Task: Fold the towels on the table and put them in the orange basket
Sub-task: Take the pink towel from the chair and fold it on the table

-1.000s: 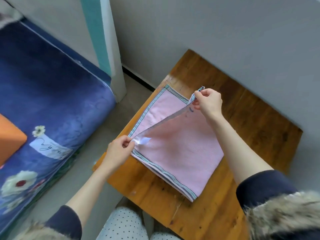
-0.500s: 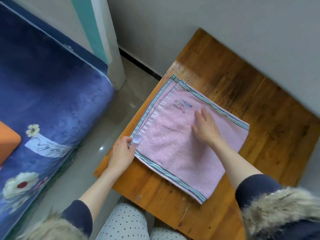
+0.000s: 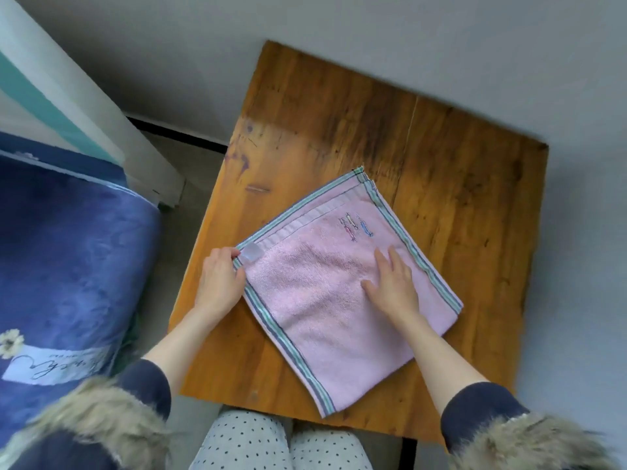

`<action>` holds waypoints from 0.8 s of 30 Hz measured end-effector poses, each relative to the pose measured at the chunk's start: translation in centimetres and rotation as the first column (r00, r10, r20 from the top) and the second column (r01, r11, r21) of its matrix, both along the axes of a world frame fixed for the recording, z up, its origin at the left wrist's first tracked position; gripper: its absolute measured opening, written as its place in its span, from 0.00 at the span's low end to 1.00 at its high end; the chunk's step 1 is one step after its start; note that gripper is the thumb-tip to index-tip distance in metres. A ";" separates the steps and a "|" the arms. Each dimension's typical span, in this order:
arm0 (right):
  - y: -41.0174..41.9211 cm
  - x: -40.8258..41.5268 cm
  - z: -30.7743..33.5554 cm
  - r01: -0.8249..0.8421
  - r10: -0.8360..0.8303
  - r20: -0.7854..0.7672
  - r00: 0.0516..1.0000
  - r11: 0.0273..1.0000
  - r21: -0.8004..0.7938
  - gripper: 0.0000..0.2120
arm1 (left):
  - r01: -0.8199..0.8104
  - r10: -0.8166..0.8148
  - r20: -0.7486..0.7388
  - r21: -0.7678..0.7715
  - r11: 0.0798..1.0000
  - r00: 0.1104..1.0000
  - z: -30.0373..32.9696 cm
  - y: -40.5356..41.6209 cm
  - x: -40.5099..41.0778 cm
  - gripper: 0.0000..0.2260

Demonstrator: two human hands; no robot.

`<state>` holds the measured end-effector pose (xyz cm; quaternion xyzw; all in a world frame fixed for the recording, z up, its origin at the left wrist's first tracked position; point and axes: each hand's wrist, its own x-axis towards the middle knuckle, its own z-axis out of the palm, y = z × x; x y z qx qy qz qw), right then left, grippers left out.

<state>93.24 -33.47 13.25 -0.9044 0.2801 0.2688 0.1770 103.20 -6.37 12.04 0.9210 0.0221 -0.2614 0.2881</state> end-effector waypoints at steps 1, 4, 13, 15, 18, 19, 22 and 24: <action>-0.3 -1.0 0.1 0.025 -0.025 -0.004 1.000 1.000 -0.008 0.30 | 0.021 -0.021 0.004 0.005 1.000 1.000 0.1 -0.7 0.2 0.13; -1.0 -3.8 0.3 0.081 -0.081 -0.014 0.997 0.996 -0.023 0.25 | 0.071 -0.072 0.012 0.038 0.997 0.997 0.4 -2.7 0.8 0.12; -3.9 -5.1 0.7 0.340 -0.340 -0.013 0.940 0.938 0.071 0.10 | 0.119 -0.121 0.013 0.107 0.987 0.993 -0.1 -4.3 1.4 0.13; -5.3 -3.6 0.8 0.423 -0.427 0.052 0.903 0.903 0.069 0.11 | 0.054 -0.053 -0.013 0.087 0.995 0.999 -0.2 -4.3 1.2 0.13; -6.8 -1.0 0.5 0.416 -0.419 0.196 0.887 0.908 0.061 0.14 | -0.103 0.103 -0.079 0.009 0.995 0.992 -0.3 -4.1 0.9 0.10; -7.2 0.0 0.4 0.410 -0.418 0.226 0.880 0.908 0.082 0.16 | -0.157 0.152 -0.111 -0.034 0.987 0.982 -0.2 -4.0 0.7 0.08; -7.9 2.5 0.1 0.422 -0.445 0.226 0.867 0.895 0.145 0.17 | -0.297 0.261 -0.205 -0.171 0.939 0.943 0.1 -3.6 0.2 0.06; -8.2 3.5 -0.1 0.417 -0.434 0.181 0.883 0.900 0.123 0.13 | -0.356 0.311 -0.226 -0.199 0.913 0.923 0.4 -3.6 0.1 0.06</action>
